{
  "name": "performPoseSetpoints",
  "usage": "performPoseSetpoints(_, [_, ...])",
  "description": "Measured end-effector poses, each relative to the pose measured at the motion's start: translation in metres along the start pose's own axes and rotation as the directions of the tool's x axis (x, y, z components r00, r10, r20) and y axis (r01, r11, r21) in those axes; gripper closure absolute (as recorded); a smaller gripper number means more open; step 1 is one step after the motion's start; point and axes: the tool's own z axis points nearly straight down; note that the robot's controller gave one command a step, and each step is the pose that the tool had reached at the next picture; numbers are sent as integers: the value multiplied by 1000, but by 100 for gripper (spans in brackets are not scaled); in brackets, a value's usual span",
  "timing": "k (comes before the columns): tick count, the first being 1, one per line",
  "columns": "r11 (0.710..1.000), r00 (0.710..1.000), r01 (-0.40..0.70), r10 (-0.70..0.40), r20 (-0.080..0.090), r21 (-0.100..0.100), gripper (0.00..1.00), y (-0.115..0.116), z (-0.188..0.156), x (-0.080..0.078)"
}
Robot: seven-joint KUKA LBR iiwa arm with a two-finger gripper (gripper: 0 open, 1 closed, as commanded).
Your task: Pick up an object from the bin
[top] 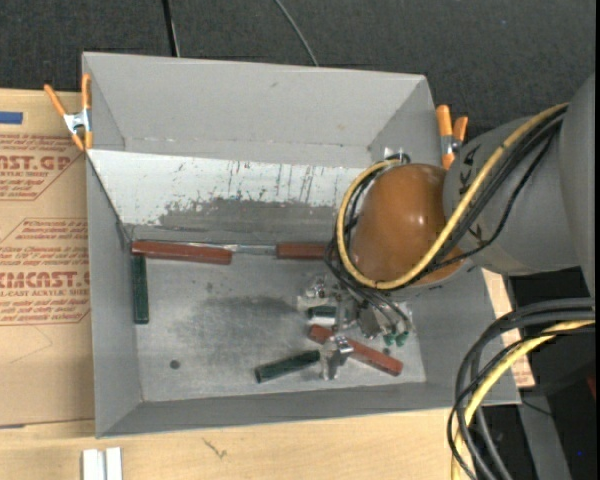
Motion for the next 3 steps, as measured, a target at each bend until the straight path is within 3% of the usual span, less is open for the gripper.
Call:
performPoseSetpoints(1, [994, 994, -107, 107, 6, -1, 0, -45, -4, 4])
performPoseSetpoints(2, [970, 970, -244, 244, 15, -1, 0, -54, 26, 16])
performPoseSetpoints(3, [954, 954, -300, 300, 22, -6, 100, -66, 23, 7])
